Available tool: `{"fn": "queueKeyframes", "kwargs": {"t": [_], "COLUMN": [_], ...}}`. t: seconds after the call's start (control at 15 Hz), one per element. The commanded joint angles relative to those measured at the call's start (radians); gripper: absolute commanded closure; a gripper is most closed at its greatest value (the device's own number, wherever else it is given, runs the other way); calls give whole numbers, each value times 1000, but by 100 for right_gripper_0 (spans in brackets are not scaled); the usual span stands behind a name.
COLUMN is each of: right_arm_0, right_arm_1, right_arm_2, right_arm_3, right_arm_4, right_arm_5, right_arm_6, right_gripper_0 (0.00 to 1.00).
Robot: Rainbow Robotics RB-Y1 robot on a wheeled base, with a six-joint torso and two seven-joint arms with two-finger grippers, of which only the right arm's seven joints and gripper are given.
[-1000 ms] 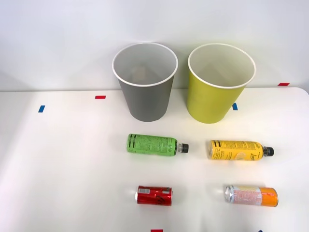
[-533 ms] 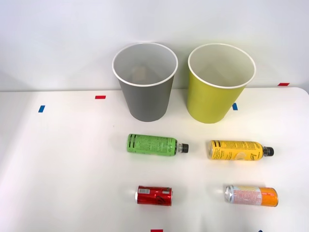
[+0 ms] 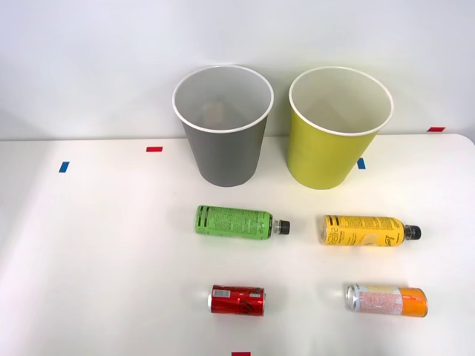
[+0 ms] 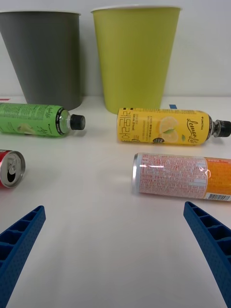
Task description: Put cans in the gray bin, plastic bottles in the light green bin
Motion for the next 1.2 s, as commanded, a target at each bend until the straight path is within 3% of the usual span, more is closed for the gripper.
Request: {"fn": "queueKeyframes", "kwargs": {"t": [0.07, 0.27, 0.67, 0.93, 1.2], "right_arm_0": [27, 26, 27, 13, -25], "right_arm_1": [-2, -39, -149, -273, -467], "right_arm_2": [6, 3, 14, 21, -17], "right_arm_3": [-63, -89, -293, -484, -655], "right_arm_4": [-8, -17, -46, -106, -149], "right_arm_5": [-8, 13, 277, 536, 787], "right_arm_6": [10, 11, 5, 5, -1], "right_gripper_0": [0, 0, 0, 0, 0]}}
